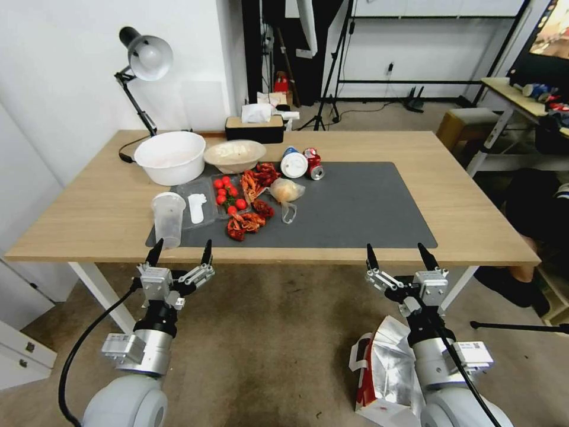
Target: Pick up the food delivery bag from the floor and place it on the table.
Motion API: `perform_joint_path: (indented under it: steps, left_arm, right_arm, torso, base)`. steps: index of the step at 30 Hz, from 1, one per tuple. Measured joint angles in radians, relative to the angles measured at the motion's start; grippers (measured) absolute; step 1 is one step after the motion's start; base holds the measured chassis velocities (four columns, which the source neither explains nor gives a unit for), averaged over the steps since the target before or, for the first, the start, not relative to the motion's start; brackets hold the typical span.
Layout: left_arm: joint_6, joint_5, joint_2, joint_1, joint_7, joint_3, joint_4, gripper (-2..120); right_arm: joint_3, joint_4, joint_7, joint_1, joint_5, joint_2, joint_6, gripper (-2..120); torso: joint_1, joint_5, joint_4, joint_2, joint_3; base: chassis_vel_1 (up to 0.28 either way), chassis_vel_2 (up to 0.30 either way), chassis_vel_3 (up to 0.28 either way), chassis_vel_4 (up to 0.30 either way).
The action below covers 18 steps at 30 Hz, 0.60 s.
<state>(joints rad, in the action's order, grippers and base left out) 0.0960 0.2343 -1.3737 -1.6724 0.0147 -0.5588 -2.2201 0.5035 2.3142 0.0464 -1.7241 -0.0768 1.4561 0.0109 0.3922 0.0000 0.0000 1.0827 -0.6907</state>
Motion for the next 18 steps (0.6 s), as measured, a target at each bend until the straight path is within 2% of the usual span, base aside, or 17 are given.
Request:
perform_joint_path:
  steps: [18]
  left_arm:
    - [0.000, -0.002, 0.002, -0.004, -0.007, 0.001, -0.001, 100]
  right_arm:
    - [-0.002, -0.003, -0.001, 0.000, 0.001, 0.002, 0.006, 100]
  torso:
    - [-0.044, 0.0001, 0.0000, -0.101, 0.056]
  base:
    - [0.000, 0.000, 0.000, 0.000]
